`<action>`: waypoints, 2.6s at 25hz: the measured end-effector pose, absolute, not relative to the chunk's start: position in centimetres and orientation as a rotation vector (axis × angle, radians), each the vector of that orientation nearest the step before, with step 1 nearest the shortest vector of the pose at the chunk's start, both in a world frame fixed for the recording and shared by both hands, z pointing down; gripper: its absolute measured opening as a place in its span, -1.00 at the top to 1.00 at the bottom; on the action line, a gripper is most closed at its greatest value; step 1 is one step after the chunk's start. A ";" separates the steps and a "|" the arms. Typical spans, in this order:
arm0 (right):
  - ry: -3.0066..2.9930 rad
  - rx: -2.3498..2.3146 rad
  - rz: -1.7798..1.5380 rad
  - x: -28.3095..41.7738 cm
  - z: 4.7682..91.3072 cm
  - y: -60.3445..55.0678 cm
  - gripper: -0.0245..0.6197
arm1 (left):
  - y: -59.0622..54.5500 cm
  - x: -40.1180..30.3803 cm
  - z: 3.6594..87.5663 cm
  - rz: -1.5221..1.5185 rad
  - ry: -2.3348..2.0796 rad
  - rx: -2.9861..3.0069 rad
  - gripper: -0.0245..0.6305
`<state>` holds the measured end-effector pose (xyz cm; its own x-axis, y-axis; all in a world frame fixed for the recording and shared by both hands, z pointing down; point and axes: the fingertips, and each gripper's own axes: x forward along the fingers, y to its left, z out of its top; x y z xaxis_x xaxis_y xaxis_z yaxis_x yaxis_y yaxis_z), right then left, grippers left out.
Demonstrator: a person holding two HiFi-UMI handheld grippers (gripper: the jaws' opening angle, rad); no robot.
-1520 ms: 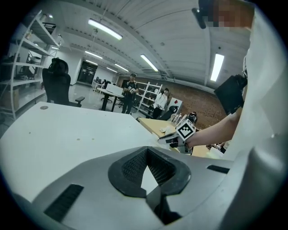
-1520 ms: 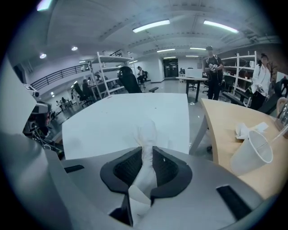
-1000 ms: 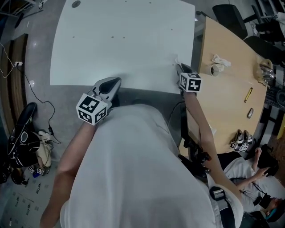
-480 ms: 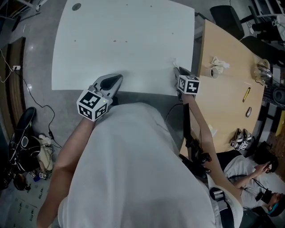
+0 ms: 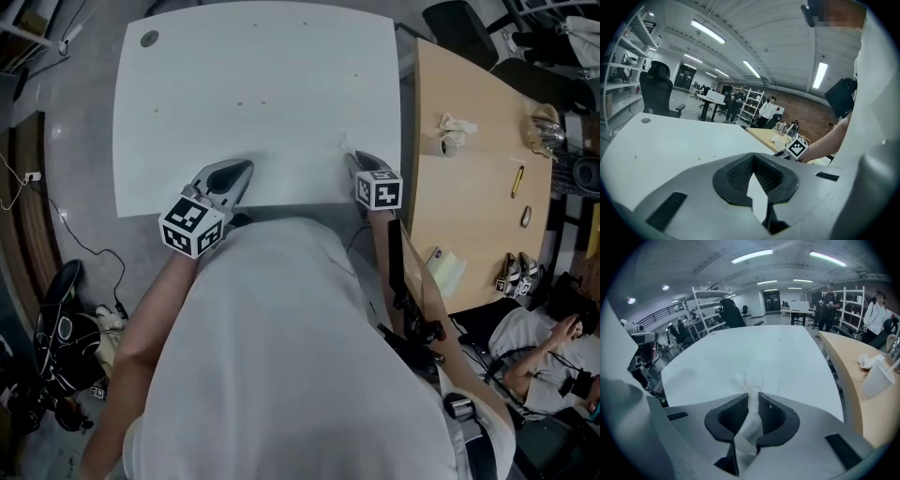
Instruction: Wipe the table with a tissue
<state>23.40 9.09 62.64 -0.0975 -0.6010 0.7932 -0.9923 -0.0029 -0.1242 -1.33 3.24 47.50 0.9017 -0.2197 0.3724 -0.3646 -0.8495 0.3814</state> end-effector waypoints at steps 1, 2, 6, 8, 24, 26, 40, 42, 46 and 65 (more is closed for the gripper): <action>-1.759 1.644 0.964 22.6 62.8 9.1 0.70 | 2.9 -1.4 47.6 0.438 -0.413 2.617 0.91; -1.770 1.640 0.975 21.8 62.9 9.1 0.70 | 2.7 -1.5 47.7 0.436 -0.399 2.622 0.91; -1.805 1.608 1.006 19.2 63.0 9.5 0.70 | 2.2 -1.8 47.4 0.431 -0.332 2.647 0.91; -1.803 1.589 0.993 18.2 63.1 9.6 0.70 | 1.9 -2.2 47.2 0.428 -0.302 2.658 0.91; -2.041 1.833 1.075 15.5 55.2 6.6 0.70 | 1.3 -5.4 47.7 0.426 -0.184 2.676 0.91; -2.015 1.854 1.063 16.4 55.1 6.6 0.70 | 1.2 -5.6 47.9 0.420 -0.199 2.670 0.91; -1.854 1.841 1.160 24.0 59.7 3.9 0.70 | -0.3 -4.6 48.5 0.462 -0.393 2.600 0.91; -1.837 1.843 1.145 26.0 59.6 2.9 0.70 | -0.5 -3.8 48.1 0.461 -0.410 2.589 0.91; -1.845 1.815 1.063 29.2 59.2 -0.5 0.70 | -1.7 -2.7 47.4 0.462 -0.454 2.580 0.91; -1.810 1.686 0.910 37.5 61.9 -9.7 0.70 | 0.0 0.7 48.9 0.489 -0.660 2.462 0.91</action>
